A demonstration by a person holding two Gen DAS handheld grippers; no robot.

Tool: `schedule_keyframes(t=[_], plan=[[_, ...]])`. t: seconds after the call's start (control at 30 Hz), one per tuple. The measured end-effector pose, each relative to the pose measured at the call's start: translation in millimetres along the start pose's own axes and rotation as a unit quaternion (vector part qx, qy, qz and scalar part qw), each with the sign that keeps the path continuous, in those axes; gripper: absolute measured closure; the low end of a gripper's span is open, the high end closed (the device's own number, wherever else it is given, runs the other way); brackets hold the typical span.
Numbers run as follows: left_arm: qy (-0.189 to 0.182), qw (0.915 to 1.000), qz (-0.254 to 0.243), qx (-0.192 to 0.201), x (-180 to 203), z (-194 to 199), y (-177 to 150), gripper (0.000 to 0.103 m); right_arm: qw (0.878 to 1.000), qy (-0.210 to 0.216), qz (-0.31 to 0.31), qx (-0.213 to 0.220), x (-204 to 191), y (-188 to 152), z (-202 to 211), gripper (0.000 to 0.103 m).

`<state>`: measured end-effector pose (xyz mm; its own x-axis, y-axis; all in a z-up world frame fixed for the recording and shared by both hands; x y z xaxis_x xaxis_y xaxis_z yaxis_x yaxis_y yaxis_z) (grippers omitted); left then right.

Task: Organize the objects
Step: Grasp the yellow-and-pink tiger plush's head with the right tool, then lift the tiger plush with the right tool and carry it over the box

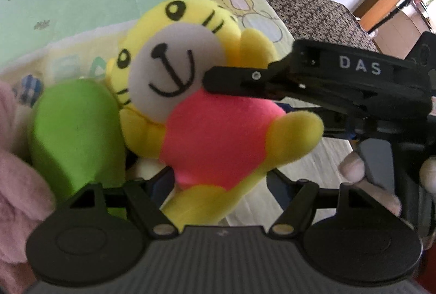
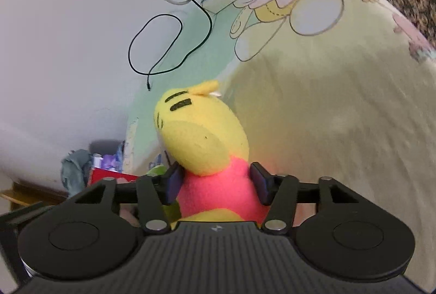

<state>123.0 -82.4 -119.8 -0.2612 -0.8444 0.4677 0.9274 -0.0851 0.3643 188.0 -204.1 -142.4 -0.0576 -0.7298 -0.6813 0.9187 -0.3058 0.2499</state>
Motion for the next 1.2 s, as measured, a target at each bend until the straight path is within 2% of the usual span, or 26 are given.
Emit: schedule_keyframes(t=[0.1, 0.2, 0.47, 0.7, 0.93, 1.2], plan=[[0.001, 0.9998, -0.021, -0.003, 5.4, 1.1, -4.5, 0.031, 1.000, 0.006, -0.015, 0.000, 5.4, -5.3, 7.9, 0.055], [-0.019, 0.9993, -0.031, -0.011, 9.7, 4.7, -11.4, 0.032, 1.000, 0.000, -0.019, 0.002, 7.6, -14.2, 20.8, 0.057], [-0.047, 0.9947, -0.083, -0.038, 36.1, 20.3, -49.3, 0.033, 0.999, -0.019, -0.034, 0.001, 19.6, -54.9, 59.2, 0.057], [-0.052, 0.9891, -0.129, -0.048, 52.7, 33.8, -83.1, 0.033, 0.999, -0.027, -0.045, 0.008, 20.0, -92.7, 79.7, 0.057], [-0.046, 0.9794, -0.196, -0.010, 59.1, 76.9, -105.4, 0.033, 0.998, -0.018, -0.035, 0.052, -11.6, -122.0, 110.3, 0.057], [-0.048, 0.9698, -0.231, 0.061, 38.2, 153.7, -109.9, 0.033, 0.993, 0.009, 0.015, 0.118, -89.7, -145.4, 134.1, 0.057]])
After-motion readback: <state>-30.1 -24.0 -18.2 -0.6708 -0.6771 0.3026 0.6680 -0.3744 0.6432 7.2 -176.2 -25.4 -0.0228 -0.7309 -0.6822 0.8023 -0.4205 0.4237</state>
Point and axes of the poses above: each gripper's, at about its wrist camera, not at the fingertips, and z roughly against the way its jaws point, x to its right, y to its top, the point moved 4 cm from there along -z, roughly the way its jaws point, and after that the axes turned 12 degrees about -y, right-handed, at the moved point
